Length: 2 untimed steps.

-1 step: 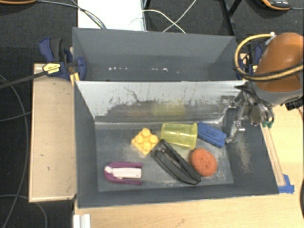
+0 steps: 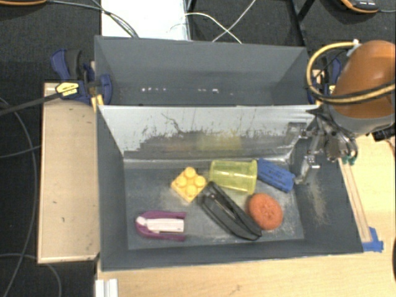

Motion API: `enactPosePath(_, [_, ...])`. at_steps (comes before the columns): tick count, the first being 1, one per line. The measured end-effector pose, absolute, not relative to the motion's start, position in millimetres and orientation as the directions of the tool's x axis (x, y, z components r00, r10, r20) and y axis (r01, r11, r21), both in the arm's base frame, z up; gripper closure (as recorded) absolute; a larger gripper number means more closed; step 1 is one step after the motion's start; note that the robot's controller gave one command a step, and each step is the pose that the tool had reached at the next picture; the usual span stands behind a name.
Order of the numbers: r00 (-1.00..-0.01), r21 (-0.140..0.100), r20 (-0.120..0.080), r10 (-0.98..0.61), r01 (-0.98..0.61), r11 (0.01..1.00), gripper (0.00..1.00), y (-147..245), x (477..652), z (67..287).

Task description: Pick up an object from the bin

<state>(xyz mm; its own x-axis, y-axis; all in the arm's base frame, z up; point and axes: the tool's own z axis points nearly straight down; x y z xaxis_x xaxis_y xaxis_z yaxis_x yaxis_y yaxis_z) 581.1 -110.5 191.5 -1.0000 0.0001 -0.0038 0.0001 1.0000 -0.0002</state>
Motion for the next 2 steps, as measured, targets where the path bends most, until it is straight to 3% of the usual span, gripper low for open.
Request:
enactPosePath(1, [-0.968,0.001,-0.002,0.249,0.249,0.968,0.00,-115,585.2,98])
enactPosePath(2, [-0.985,0.000,-0.008,0.173,0.173,0.985,0.00,-131,592.3,70])
